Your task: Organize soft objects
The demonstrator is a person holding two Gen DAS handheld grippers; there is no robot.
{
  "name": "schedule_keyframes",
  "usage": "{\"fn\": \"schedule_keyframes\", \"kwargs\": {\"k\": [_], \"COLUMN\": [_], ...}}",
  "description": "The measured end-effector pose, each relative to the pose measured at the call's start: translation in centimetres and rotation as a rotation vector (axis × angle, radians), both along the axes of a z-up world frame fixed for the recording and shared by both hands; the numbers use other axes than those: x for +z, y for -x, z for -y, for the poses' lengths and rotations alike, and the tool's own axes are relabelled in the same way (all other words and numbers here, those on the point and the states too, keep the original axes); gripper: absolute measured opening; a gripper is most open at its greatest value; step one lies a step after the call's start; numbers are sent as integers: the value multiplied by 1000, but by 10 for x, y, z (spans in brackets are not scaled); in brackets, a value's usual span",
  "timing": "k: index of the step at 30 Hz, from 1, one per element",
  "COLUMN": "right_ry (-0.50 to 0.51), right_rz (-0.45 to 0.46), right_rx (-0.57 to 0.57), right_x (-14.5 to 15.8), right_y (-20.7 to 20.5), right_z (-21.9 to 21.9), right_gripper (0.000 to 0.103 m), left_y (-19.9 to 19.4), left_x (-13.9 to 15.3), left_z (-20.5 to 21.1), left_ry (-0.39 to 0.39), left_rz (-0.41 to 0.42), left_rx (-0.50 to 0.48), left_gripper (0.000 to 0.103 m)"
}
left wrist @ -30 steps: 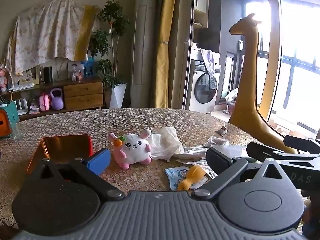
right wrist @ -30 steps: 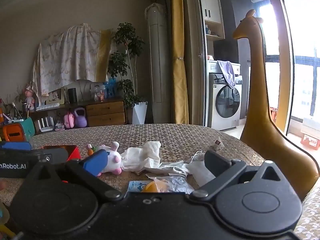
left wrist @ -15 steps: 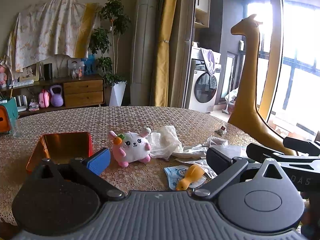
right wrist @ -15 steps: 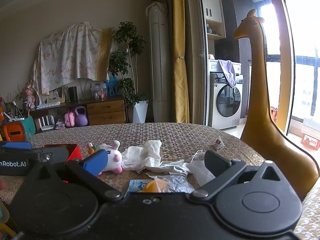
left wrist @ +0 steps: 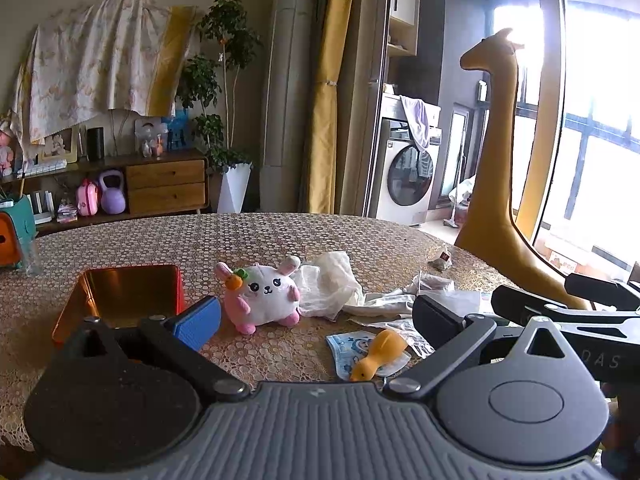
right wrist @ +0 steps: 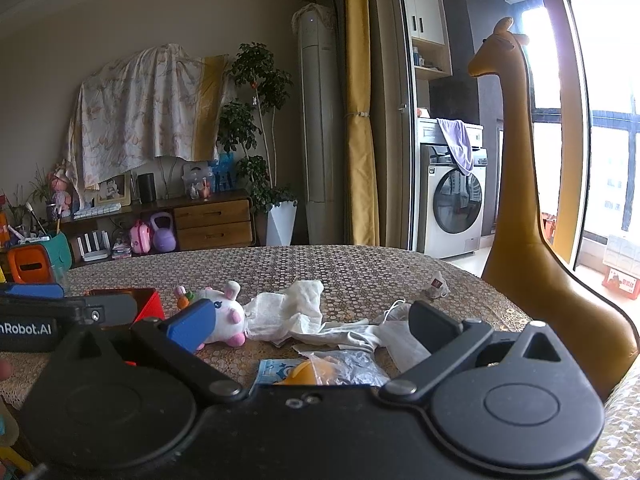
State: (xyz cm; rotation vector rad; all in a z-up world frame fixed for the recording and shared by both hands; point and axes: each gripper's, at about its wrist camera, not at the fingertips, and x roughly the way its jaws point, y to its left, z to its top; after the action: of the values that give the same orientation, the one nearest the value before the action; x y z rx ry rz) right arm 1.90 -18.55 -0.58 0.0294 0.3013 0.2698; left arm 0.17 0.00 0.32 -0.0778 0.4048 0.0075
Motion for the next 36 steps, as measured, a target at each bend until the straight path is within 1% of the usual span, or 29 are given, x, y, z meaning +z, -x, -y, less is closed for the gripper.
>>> {"fn": "schedule_keyframes", "kwargs": {"k": [36], "right_ry": [-6], "right_rz": [-1], "right_rx": [-3], "right_x": [1], "right_y": [-2], "right_z": [4], "right_gripper": [103], "left_y": [0], "left_x": [0], "left_z": [5], "left_ry": [2], "left_rz": [4], "left_rx": [-10], "left_gripper": [103]}}
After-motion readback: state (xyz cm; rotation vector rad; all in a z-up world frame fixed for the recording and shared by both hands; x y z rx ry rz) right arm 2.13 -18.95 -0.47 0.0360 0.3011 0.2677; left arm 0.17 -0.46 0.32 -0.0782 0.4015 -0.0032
